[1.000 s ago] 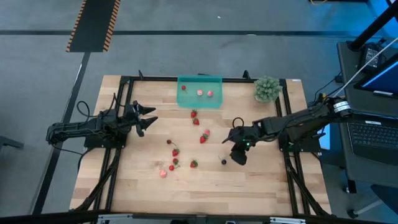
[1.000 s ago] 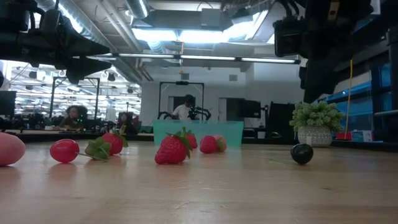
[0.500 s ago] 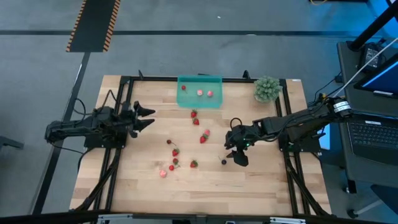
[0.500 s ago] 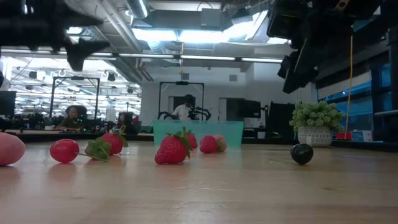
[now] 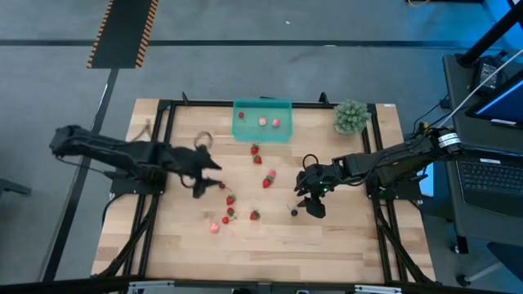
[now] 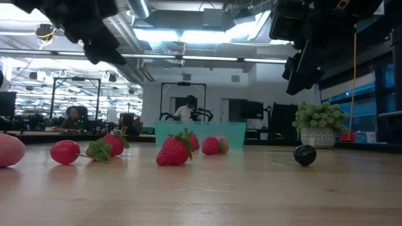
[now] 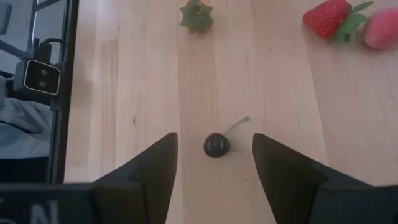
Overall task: Pick and placing Produce into tupperware
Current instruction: Put the red cherry into the green container
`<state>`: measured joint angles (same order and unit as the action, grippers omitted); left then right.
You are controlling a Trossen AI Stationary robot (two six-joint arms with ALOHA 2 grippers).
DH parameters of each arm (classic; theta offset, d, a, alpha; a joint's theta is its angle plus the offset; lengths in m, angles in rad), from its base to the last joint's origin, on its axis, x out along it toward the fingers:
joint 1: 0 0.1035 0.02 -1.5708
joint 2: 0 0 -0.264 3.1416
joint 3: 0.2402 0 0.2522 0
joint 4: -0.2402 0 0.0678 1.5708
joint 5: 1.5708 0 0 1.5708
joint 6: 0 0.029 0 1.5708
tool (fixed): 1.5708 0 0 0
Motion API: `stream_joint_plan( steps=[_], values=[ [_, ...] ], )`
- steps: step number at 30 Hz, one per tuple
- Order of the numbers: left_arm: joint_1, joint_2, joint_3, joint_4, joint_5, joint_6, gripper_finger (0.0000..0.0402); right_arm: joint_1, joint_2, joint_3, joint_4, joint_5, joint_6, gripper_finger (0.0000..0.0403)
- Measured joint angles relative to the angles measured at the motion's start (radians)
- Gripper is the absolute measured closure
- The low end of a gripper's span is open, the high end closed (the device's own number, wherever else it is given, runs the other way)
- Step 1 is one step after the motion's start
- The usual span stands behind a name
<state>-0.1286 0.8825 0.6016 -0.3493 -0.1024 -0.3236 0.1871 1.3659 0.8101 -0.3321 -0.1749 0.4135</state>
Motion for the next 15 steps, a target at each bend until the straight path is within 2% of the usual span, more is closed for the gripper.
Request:
stream_joint_plan(
  steps=[4, 9, 15],
  values=[
    [-0.095, 0.148, 0.082, -0.030, -0.045, 0.028, 0.0144, 0.000, 0.000, 0.000, 0.000, 0.000, -0.003, 0.0192],
    [-0.164, 0.257, 0.131, -0.097, -0.129, 0.033, 0.0144, 0.000, 0.000, 0.000, 0.000, 0.000, -0.003, 0.0192],
    [-0.165, 0.368, 0.130, -0.206, -0.211, -0.151, 0.0144, 0.000, 0.000, 0.000, 0.000, 0.000, -0.003, 0.0192]
  ],
)
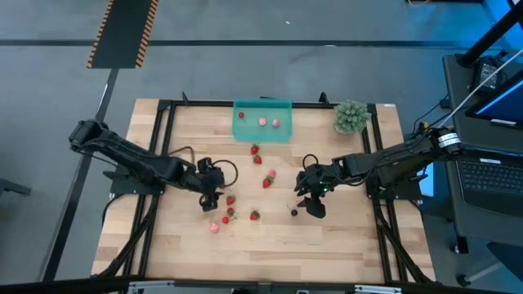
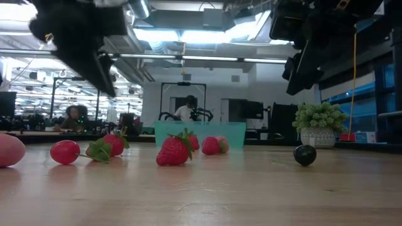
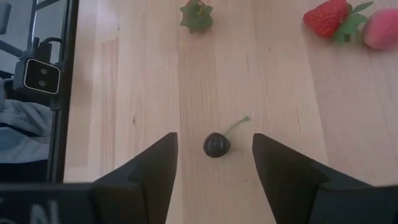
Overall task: Pick and placing Produce into tupperware
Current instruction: Put the red cherry into the green container
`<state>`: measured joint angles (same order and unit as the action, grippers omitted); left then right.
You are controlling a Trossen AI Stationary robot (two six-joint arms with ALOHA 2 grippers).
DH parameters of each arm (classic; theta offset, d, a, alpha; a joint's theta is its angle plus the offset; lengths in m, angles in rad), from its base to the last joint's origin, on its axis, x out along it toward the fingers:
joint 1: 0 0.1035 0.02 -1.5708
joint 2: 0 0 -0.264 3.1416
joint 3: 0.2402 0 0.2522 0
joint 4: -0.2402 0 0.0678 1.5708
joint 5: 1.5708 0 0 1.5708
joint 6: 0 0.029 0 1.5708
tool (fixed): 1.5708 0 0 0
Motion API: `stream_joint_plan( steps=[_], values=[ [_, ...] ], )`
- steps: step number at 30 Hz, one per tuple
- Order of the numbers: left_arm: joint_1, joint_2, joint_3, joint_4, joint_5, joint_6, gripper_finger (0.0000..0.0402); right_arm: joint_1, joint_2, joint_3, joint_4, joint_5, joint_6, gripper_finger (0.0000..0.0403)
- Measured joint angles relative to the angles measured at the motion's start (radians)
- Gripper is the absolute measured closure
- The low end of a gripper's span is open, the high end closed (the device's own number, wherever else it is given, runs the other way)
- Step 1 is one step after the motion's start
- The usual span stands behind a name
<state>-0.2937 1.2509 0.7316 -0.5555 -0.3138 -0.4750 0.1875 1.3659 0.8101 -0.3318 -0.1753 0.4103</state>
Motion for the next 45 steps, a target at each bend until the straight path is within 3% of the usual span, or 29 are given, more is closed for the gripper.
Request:
stream_joint_plan(
  steps=[4, 8, 15, 22, 38, 45],
  values=[
    [0.028, 0.055, -0.001, -0.071, -0.018, -0.013, 0.0146, 0.000, 0.000, 0.000, 0.001, 0.000, 0.000, 0.0192],
    [0.104, 0.099, -0.003, -0.071, 0.054, 0.022, 0.0152, 0.000, 0.000, 0.000, 0.001, 0.000, 0.000, 0.0192],
    [0.215, 0.121, -0.073, 0.062, 0.229, 0.176, 0.0171, 0.000, 0.000, 0.000, 0.001, 0.000, 0.000, 0.0192],
    [0.246, 0.123, -0.127, 0.174, 0.283, 0.216, 0.0178, 0.000, 0.000, 0.000, 0.000, 0.000, 0.000, 0.0192],
    [0.247, 0.230, -0.133, 0.251, 0.271, 0.244, 0.0175, 0.000, 0.000, 0.000, 0.000, 0.000, 0.000, 0.0192],
    [0.246, 0.181, -0.135, 0.255, 0.288, 0.277, 0.0217, 0.000, 0.000, 0.000, -0.001, 0.000, 0.000, 0.0192]
  ],
)
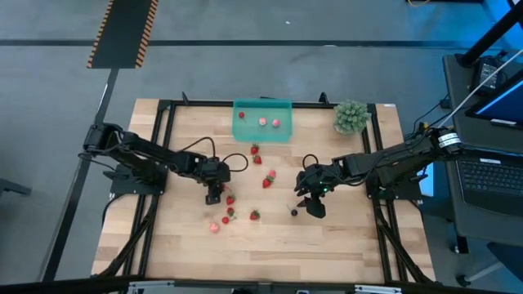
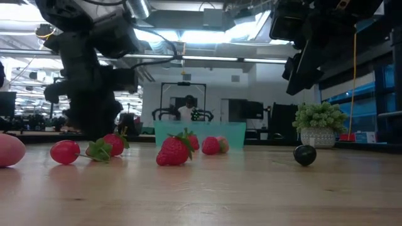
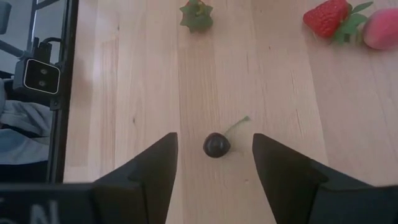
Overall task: Pick and placing Produce into tupperware
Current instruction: Put the red cherry into the green container
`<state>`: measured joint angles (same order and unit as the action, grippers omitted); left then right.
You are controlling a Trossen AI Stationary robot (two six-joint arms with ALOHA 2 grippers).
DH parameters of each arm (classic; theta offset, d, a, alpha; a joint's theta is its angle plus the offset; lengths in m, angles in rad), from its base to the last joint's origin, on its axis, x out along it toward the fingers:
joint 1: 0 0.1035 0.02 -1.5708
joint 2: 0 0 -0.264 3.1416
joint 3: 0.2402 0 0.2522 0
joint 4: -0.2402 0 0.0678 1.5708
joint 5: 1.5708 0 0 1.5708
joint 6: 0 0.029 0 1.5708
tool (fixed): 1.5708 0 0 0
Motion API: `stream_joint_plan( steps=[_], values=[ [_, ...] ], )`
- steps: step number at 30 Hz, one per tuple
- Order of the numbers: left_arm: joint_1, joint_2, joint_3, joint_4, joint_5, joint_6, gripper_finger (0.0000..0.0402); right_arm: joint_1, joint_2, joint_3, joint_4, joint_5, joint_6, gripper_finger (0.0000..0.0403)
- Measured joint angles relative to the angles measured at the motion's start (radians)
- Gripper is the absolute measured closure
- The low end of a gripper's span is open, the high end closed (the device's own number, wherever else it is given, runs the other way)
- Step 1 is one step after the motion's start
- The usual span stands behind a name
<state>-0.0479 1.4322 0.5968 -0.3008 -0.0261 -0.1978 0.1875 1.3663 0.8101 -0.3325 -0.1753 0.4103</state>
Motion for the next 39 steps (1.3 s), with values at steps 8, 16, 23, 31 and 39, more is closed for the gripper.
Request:
stream_joint_plan(
  steps=[8, 16, 23, 31, 39],
  values=[
    [0.000, -0.006, 0.000, -0.008, 0.002, -0.001, 0.0321, 0.000, 0.000, 0.000, 0.000, 0.000, 0.000, 0.0192],
    [0.000, -0.006, 0.000, -0.010, 0.000, -0.019, 0.0339, 0.000, 0.000, 0.000, 0.000, 0.000, 0.000, 0.0192],
    [0.000, -0.006, 0.000, -0.025, -0.001, -0.036, 0.0278, 0.000, 0.000, 0.000, 0.000, 0.000, 0.000, 0.0192],
    [0.000, -0.006, 0.001, -0.049, 0.006, -0.062, 0.0231, 0.000, 0.000, 0.000, 0.000, 0.000, 0.000, 0.0192],
    [-0.001, 0.012, 0.005, -0.069, 0.025, -0.057, 0.0227, 0.000, 0.000, 0.000, 0.000, 0.000, 0.000, 0.0192]
  ],
)
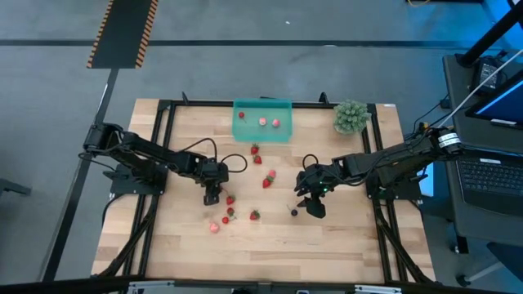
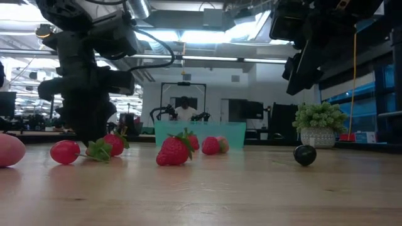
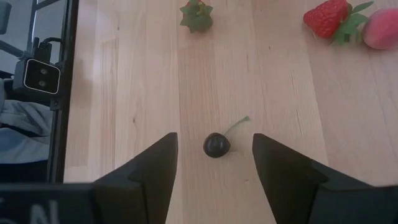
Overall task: Pick and placing Produce into tupperware
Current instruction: Put the red cherry into the green container
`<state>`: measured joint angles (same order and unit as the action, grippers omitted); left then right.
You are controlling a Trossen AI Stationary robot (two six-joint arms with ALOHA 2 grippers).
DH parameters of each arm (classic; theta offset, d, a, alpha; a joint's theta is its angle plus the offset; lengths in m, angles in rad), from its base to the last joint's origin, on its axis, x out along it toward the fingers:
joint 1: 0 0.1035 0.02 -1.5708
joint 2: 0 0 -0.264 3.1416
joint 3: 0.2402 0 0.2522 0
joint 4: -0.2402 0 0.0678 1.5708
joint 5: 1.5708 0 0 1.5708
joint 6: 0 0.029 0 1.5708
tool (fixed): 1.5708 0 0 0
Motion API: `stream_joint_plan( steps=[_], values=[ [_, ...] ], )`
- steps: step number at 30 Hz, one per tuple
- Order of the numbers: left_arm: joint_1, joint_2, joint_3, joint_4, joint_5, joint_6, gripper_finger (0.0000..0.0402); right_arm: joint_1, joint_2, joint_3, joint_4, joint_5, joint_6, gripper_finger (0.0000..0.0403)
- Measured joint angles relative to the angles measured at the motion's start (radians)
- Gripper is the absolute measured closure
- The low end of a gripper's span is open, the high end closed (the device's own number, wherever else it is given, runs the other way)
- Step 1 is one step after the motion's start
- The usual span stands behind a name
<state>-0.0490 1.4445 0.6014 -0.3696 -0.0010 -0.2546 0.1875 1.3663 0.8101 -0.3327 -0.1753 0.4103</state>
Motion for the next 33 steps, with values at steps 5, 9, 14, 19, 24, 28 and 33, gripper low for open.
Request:
stream_joint_plan(
  steps=[5, 9, 14, 19, 24, 28, 33],
  values=[
    [0.000, 0.000, 0.000, 0.001, -0.011, 0.005, 0.0232, 0.000, 0.000, 0.000, 0.000, 0.000, 0.000, 0.0192],
    [-0.003, 0.000, -0.001, 0.000, -0.018, 0.036, 0.0252, 0.000, 0.000, 0.000, 0.000, 0.000, 0.000, 0.0192],
    [-0.004, 0.000, -0.002, 0.000, -0.023, 0.066, 0.0301, 0.000, 0.000, 0.000, 0.000, 0.000, 0.000, 0.0192],
    [-0.004, -0.004, -0.003, 0.006, -0.019, 0.081, 0.0356, 0.000, 0.000, 0.000, 0.000, 0.000, 0.000, 0.0192],
    [-0.005, -0.019, -0.005, 0.014, -0.011, 0.081, 0.0372, 0.000, 0.000, 0.000, -0.001, 0.000, 0.000, 0.0192],
    [-0.005, -0.079, -0.005, 0.021, -0.003, 0.082, 0.0363, 0.000, 0.000, 0.000, -0.001, 0.000, 0.000, 0.0192],
    [-0.005, -0.221, -0.005, 0.052, 0.036, 0.107, 0.0366, 0.000, 0.000, 0.000, -0.002, 0.000, 0.000, 0.0192]
  ],
)
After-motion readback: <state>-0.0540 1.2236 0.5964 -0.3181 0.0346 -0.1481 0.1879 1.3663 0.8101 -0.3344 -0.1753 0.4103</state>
